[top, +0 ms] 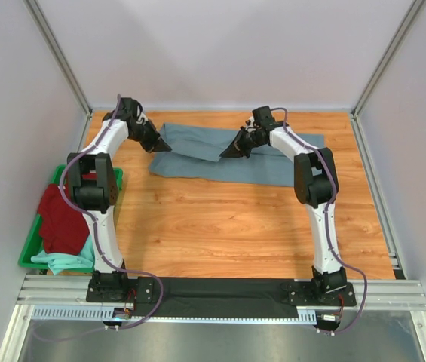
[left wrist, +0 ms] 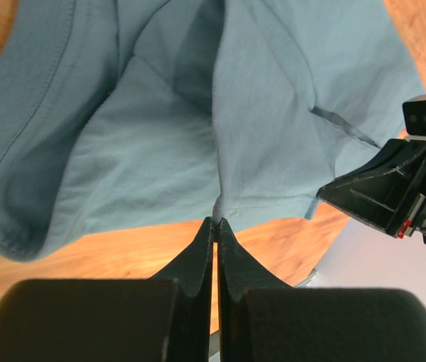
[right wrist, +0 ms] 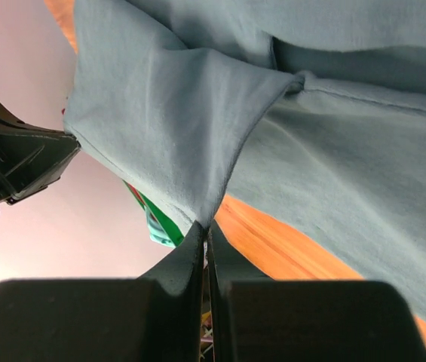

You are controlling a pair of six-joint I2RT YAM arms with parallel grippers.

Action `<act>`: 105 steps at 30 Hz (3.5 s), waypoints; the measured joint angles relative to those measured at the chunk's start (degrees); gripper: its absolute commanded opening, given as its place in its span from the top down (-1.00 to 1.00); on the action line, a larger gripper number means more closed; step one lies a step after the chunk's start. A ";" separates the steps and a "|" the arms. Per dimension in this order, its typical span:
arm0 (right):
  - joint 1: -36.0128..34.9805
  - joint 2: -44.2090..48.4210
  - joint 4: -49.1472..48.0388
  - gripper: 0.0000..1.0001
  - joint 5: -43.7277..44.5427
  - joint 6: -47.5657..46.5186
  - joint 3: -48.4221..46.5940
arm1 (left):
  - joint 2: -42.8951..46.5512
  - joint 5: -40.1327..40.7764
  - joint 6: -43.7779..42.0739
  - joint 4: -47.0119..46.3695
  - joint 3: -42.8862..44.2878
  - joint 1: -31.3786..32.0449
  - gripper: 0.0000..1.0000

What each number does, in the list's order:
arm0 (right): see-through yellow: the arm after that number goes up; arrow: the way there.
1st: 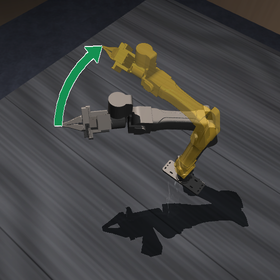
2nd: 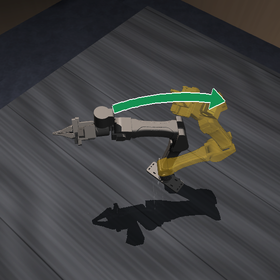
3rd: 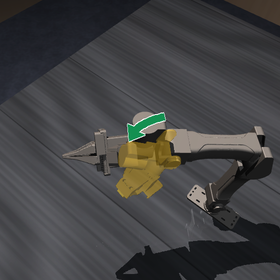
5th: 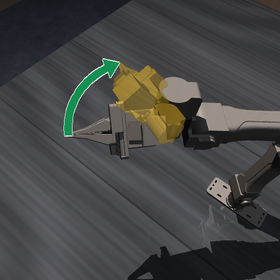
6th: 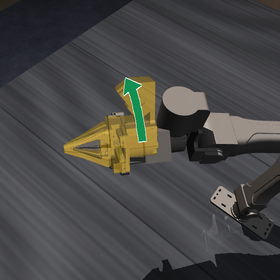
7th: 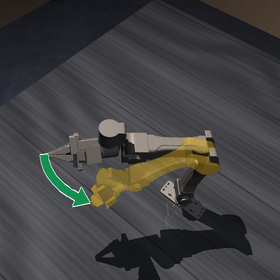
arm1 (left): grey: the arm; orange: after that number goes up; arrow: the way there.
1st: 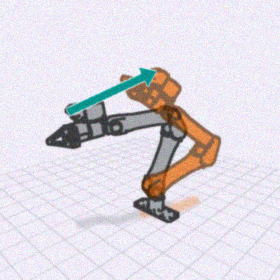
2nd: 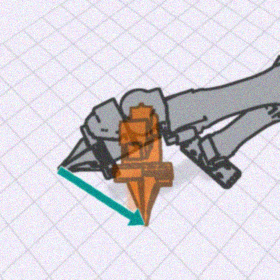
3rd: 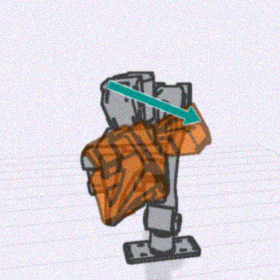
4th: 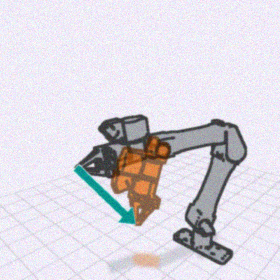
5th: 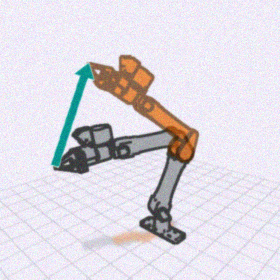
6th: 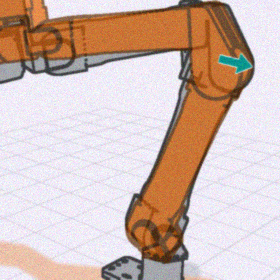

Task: Fold and stack the t-shirts
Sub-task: Fold the tshirt

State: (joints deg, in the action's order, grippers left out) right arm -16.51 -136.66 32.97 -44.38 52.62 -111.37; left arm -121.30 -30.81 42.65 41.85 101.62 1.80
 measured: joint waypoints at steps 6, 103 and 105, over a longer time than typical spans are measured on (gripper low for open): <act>-0.94 -0.02 3.80 0.89 -0.11 -1.75 0.00 | 0.00 1.44 -1.53 2.73 -0.79 -0.20 0.58; -16.44 25.68 18.25 -0.98 45.83 -44.68 32.74 | -10.80 26.34 11.50 -8.00 5.40 19.98 0.00; -16.85 25.33 17.99 -0.98 46.93 -43.45 33.94 | -12.02 25.83 13.22 -6.78 7.85 18.95 0.02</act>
State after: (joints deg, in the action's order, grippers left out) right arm -33.36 -111.33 50.96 2.55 9.17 -77.43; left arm -133.32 -4.97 55.88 35.07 109.47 20.75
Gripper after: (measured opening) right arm 0.992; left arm 0.498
